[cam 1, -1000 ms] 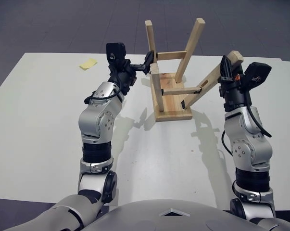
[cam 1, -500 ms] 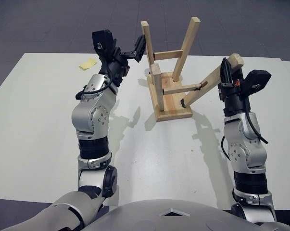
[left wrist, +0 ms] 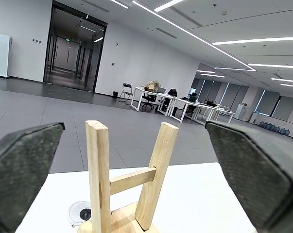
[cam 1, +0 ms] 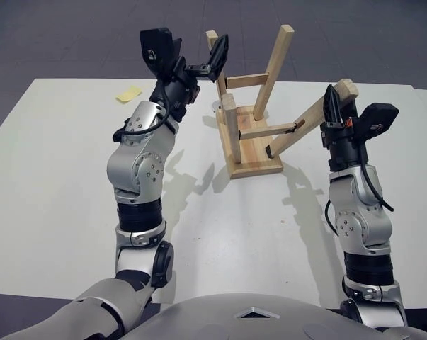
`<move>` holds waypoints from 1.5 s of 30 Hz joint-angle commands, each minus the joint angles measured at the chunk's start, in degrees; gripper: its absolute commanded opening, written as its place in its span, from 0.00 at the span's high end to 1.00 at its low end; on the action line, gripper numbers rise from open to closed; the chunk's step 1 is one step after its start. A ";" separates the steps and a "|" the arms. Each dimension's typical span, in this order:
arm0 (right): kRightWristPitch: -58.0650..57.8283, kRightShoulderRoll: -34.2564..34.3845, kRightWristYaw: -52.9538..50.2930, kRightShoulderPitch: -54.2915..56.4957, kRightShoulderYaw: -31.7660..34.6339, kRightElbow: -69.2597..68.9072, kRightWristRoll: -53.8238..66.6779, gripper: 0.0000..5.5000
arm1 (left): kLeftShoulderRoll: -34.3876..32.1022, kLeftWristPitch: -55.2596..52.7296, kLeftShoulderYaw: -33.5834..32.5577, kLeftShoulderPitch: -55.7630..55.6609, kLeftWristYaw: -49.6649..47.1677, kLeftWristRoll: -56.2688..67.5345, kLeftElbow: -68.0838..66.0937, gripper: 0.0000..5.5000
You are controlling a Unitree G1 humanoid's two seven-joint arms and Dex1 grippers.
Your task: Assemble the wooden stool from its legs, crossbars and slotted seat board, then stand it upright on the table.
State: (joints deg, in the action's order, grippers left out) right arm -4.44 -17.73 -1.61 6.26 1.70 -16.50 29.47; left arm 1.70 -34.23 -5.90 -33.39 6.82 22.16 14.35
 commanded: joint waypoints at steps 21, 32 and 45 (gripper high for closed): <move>-28.50 -4.18 5.19 -9.03 -9.77 11.45 -1.76 0.81 | 1.96 1.54 2.68 -2.55 -0.26 0.65 1.44 0.02; -29.19 -5.60 5.53 -6.98 -12.87 11.28 -5.63 0.81 | 0.55 3.63 5.51 -5.53 1.80 -1.11 0.18 0.02; -29.70 -4.70 4.83 -3.35 -16.34 14.66 -11.72 0.60 | 0.86 4.91 3.24 -6.24 0.37 -0.31 -2.23 0.02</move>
State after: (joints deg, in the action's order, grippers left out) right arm -24.41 -23.24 2.18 9.30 -10.10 -11.26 20.63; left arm 3.12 -29.85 -2.05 -37.76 7.55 22.07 13.04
